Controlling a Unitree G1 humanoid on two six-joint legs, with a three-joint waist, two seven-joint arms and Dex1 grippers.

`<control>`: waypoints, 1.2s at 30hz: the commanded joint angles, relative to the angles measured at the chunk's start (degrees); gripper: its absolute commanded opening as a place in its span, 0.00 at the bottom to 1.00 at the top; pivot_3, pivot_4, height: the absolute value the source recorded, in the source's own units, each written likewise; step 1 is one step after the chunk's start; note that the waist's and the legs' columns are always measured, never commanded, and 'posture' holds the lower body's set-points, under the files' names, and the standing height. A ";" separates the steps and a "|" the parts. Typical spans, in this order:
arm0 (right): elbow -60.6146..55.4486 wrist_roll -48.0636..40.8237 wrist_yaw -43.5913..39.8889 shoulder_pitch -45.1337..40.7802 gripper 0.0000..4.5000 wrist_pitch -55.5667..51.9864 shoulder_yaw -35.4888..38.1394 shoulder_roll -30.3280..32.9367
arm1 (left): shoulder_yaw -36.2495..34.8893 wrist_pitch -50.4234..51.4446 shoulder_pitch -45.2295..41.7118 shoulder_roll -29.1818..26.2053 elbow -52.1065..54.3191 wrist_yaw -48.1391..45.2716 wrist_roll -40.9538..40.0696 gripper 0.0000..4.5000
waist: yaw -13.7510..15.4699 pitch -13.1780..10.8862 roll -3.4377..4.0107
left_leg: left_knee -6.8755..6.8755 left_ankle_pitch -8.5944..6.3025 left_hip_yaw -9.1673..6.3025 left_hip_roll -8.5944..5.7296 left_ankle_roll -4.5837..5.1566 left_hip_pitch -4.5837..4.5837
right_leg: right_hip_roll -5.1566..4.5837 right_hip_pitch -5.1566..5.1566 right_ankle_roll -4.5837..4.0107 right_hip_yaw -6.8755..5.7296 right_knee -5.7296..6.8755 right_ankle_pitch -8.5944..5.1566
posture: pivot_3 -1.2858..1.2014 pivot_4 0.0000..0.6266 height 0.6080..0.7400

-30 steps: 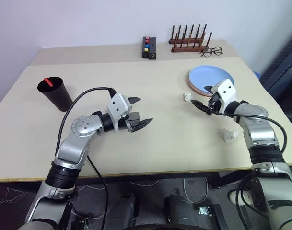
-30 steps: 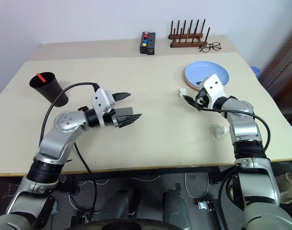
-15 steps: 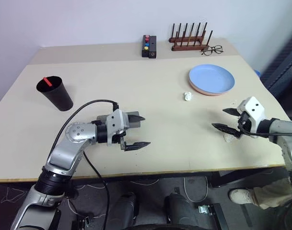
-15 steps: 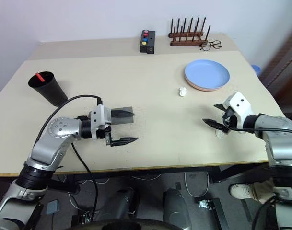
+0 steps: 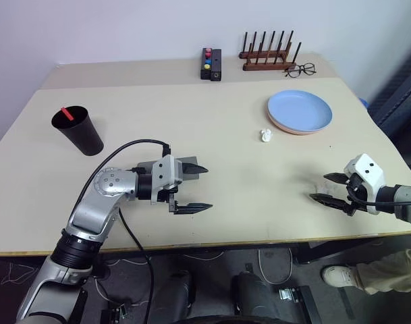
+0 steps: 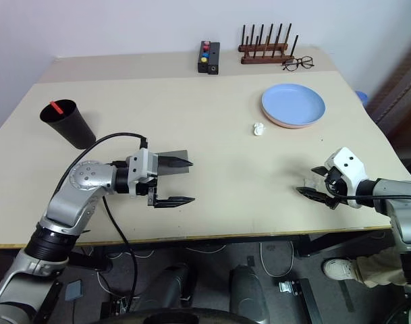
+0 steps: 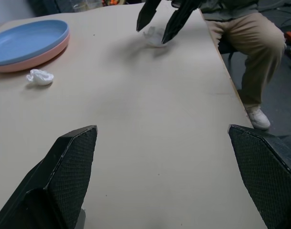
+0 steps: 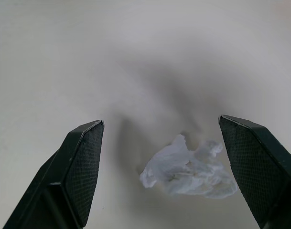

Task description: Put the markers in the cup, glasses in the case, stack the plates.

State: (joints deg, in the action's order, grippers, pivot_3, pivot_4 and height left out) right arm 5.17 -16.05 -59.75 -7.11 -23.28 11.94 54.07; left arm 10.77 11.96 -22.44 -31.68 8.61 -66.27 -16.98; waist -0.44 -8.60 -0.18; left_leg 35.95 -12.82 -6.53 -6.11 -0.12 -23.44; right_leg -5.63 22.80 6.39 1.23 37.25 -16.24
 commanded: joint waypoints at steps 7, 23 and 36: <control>0.14 0.16 0.34 -0.33 0.87 1.32 1.20 1.00 | -0.71 -0.02 -1.02 -0.14 2.13 1.17 -0.71 1.00 | 0.01 -0.04 -0.01 | 0.00 0.00 0.00 0.00 0.01 0.00 | 0.00 -0.02 0.00 0.00 -0.04 0.00 | 0.52 0.24 1.00; 1.07 0.94 0.27 -0.08 0.87 2.37 0.45 0.51 | -0.67 1.06 -1.75 -0.24 2.69 2.00 -0.87 1.00 | 0.04 -0.11 0.00 | 0.00 -0.01 0.00 0.00 0.01 0.00 | 0.00 -0.03 0.00 -0.01 -0.06 0.00 | 0.52 0.24 1.00; 4.58 2.54 0.13 0.73 0.87 4.03 0.00 0.55 | -0.89 0.76 -1.40 -0.33 2.71 2.24 -0.84 1.00 | 0.03 -0.14 0.01 | -0.01 -0.01 0.00 0.00 0.02 0.00 | 0.00 -0.03 0.00 -0.01 -0.06 0.00 | 0.52 0.24 1.00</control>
State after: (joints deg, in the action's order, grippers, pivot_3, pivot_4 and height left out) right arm 9.72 -13.61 -59.51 -6.28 -20.33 11.59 54.06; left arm 10.76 13.20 -22.92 -31.78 9.46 -64.15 -16.98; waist -0.41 -8.74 -0.17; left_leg 35.94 -12.83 -6.53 -6.11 -0.10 -23.44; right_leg -5.63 22.77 6.40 1.22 37.19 -16.23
